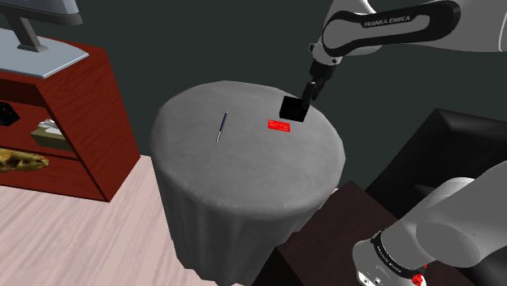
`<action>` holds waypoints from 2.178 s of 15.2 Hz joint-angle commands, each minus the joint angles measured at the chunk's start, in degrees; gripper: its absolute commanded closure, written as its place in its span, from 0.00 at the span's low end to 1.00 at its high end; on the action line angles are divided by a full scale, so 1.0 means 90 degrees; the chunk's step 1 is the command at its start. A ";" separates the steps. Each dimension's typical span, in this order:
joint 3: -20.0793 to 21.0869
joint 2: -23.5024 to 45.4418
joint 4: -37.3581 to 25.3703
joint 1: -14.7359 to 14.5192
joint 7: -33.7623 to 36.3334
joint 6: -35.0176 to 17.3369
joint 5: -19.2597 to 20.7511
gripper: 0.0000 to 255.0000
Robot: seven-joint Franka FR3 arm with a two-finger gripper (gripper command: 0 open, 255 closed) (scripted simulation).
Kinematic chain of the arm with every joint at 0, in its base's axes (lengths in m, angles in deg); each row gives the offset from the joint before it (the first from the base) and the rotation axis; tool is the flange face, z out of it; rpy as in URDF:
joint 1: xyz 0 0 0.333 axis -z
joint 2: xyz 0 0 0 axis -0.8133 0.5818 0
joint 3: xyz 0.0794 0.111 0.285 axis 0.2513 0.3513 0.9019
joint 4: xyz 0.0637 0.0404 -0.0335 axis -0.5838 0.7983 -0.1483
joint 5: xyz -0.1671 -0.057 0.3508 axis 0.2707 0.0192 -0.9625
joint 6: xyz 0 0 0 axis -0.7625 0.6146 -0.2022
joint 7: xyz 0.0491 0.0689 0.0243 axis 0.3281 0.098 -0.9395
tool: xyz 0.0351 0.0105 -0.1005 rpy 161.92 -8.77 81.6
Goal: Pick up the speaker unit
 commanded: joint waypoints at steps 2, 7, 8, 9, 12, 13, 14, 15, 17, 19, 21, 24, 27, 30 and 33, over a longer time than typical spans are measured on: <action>-0.0005 0.0092 0.0177 -0.0001 -0.0019 -0.0271 -0.0011 0.00; -0.0012 0.0163 0.0328 0.0001 -0.0032 -0.0494 -0.0021 1.00; -0.0012 0.0167 0.0329 0.0002 -0.0033 -0.0497 -0.0021 1.00; -0.0013 0.0169 0.0325 0.0002 -0.0035 -0.0497 -0.0021 1.00; -0.0014 0.0167 0.0328 0.0003 -0.0036 -0.0497 -0.0021 1.00; -0.0013 0.0167 0.0328 0.0003 -0.0035 -0.0497 -0.0021 1.00; -0.0014 0.0166 0.0329 0.0004 -0.0037 -0.0497 -0.0021 1.00; -0.0014 0.0165 0.0329 0.0003 -0.0036 -0.0497 -0.0021 1.00; -0.0008 0.0134 0.0269 -0.0001 -0.0025 -0.0406 -0.0017 1.00; -0.0004 0.0081 0.0152 -0.0002 -0.0018 -0.0235 -0.0009 1.00; -0.0001 0.0032 0.0029 -0.0003 -0.0012 -0.0065 -0.0003 1.00; 0.0005 -0.0031 -0.0164 -0.0004 -0.0005 0.0191 0.0004 1.00; 0.0010 -0.0081 -0.0369 -0.0006 0.0001 0.0446 0.0010 1.00; 0.0014 -0.0119 -0.0587 -0.0008 0.0006 0.0702 0.0013 1.00; 0.0016 -0.0131 -0.0674 -0.0009 0.0007 0.0800 0.0014 1.00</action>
